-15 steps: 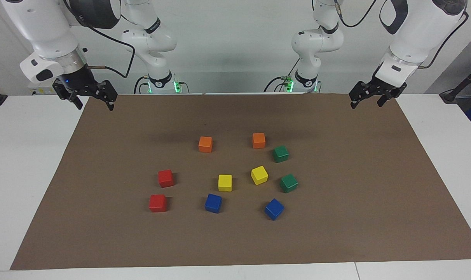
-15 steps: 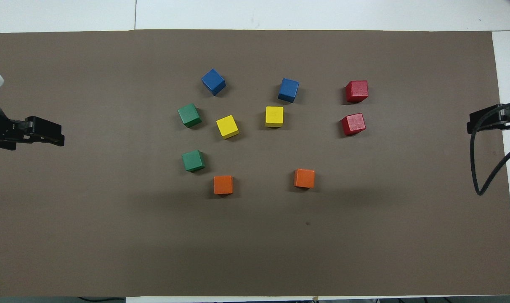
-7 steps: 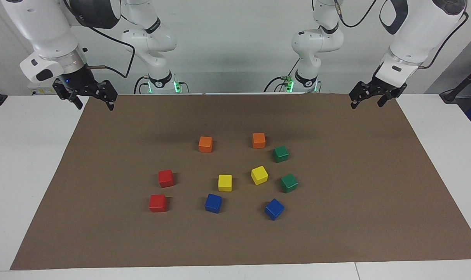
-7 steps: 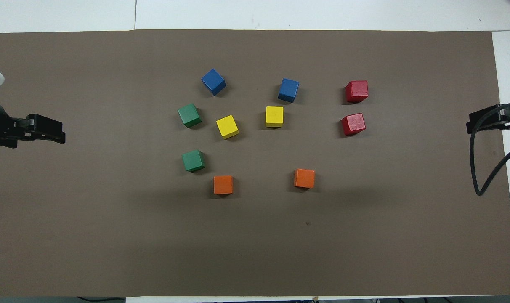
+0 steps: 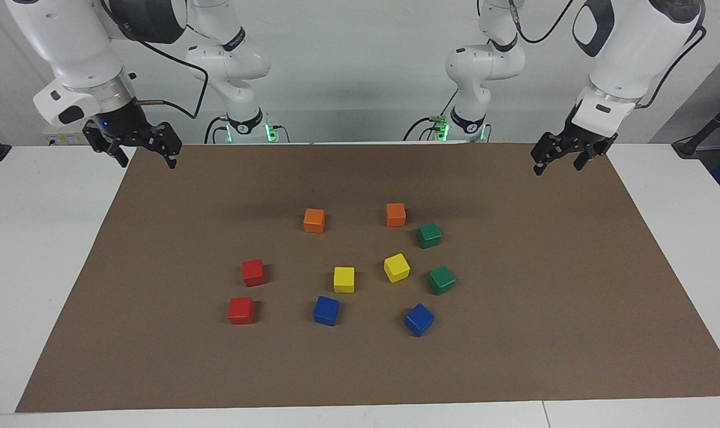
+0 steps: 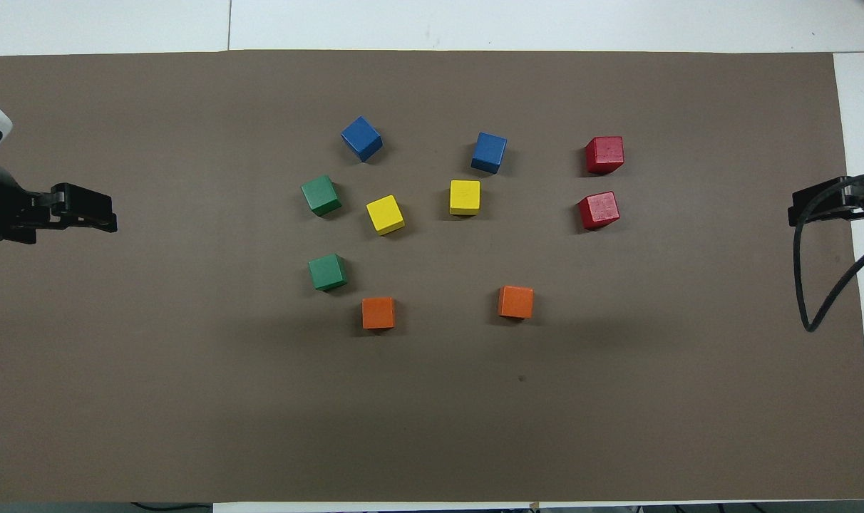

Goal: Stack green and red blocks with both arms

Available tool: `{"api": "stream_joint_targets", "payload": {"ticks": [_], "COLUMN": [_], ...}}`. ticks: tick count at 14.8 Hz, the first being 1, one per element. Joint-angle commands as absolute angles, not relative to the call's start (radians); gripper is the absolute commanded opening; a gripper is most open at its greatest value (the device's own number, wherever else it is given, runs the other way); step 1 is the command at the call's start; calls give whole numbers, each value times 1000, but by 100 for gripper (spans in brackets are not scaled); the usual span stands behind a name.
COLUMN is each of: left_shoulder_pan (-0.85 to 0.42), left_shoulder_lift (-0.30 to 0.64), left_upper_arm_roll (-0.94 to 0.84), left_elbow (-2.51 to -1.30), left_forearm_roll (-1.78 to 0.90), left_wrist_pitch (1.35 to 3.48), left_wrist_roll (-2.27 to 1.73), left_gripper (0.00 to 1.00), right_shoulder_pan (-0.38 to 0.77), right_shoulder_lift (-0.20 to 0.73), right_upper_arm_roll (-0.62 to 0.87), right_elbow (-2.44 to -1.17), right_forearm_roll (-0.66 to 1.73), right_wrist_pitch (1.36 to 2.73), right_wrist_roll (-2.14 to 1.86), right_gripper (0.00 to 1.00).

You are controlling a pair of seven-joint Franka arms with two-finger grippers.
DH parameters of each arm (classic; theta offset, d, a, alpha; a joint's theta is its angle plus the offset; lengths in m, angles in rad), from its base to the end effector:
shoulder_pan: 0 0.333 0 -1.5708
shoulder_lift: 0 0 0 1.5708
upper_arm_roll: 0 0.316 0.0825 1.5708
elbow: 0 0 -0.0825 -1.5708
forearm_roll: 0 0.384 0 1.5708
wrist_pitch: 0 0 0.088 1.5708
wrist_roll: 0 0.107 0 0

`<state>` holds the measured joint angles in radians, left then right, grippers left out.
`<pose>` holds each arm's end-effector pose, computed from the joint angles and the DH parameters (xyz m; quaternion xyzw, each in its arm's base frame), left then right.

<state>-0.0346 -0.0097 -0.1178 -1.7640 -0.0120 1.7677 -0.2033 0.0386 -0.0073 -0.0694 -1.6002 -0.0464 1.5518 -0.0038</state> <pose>0.5548 -0.0865 0.5550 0.9996 0.0266 0.0056 0.0064 0.5490 -0.0221 0.6132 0.9994 -0.0135 -0.0209 0.0226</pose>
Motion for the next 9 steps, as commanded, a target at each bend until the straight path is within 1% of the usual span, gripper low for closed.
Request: {"api": "stream_joint_targets", "payload": {"ticks": [1, 3, 4, 6, 9], "left_shoulder_pan": [-113, -178, -208, -256, -301], "left_shoulder_lift": [17, 47, 73, 94, 146], "left_upper_arm_roll": [-109, -109, -110, -109, -109], "left_elbow": [-1856, -1894, -1910, -1980, -2016], "left_forearm_roll": [-6, -6, -6, -6, -6], "left_wrist_pitch": [1882, 1954, 2000, 2106, 2187], "left_wrist_roll": [-352, -457, -504, -543, -638], "left_gripper": [100, 100, 100, 100, 100], "right_shoulder_pan": [61, 109, 141, 178, 202], "right_shoulder_lift": [-41, -29, 0, 95, 195], "right_upper_arm_roll": [-48, -48, -46, -48, -44], "right_elbow": [-1712, -1799, -1821, -1818, -1819], "right_forearm_roll": [-46, -43, -41, 6, 20], "right_wrist_pitch": [1662, 1771, 1828, 1932, 2067], "right_wrist_roll": [-2, 95, 148, 176, 166], "right_gripper": [100, 100, 100, 100, 100]}}
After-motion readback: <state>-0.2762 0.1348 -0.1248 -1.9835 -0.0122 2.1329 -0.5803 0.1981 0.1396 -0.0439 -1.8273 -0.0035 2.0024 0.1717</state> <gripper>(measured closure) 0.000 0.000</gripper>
